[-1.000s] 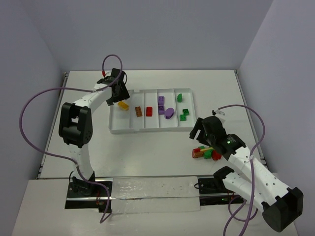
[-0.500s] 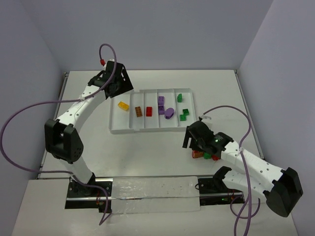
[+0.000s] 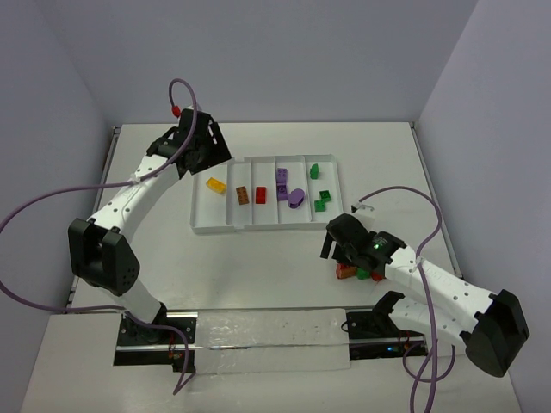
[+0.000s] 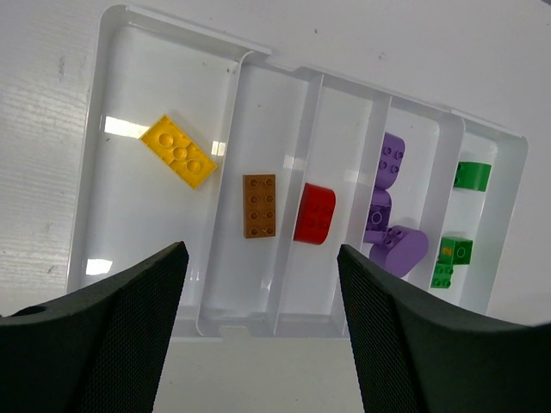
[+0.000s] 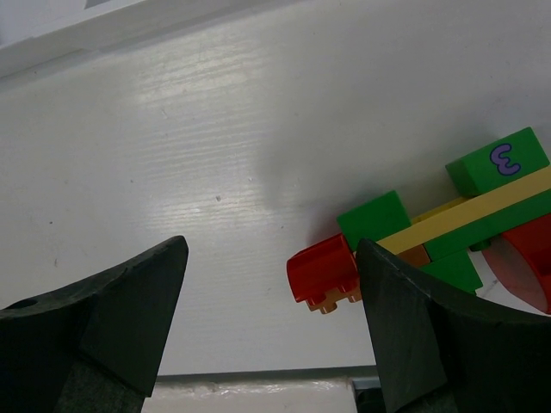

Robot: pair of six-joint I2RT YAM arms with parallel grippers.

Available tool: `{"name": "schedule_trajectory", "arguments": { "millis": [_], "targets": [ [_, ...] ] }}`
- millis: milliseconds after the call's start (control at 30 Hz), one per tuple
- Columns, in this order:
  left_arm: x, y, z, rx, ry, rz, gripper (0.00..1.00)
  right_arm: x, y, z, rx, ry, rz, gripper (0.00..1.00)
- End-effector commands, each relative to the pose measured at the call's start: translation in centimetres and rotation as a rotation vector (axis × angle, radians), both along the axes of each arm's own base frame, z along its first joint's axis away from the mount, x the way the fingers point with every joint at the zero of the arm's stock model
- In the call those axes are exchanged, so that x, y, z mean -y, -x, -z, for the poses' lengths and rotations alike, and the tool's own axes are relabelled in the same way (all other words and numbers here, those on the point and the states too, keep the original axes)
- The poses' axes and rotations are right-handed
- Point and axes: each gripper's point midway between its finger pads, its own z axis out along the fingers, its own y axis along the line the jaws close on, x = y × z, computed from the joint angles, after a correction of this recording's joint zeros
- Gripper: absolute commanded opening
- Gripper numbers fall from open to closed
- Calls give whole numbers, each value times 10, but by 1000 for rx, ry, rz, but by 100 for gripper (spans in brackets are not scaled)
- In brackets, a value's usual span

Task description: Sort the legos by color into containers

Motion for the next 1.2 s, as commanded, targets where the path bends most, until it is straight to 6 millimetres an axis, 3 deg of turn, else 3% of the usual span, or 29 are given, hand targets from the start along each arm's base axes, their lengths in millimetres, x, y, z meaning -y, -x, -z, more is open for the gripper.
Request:
{"name": "schedule_trajectory", "arguments": {
  "millis": [0,333,733,1067,1167],
  "targets": [
    [1,8,-22,46,36,13,78,9,4,5,-7,27,47,87],
    [1,11,-19,40,33,20,78,-4,10,12,-38,0,-6,85],
    [0,14,-15,28,30,22,78,-24,14,11,-48,12,-99,73],
    [3,18,-11,21,53,28,78,-29,15,-4,-21,15,-148,72],
    [3,18,-12,24,54,31,78,-15,12,-12,20,33,-72,78]
  ]
}}
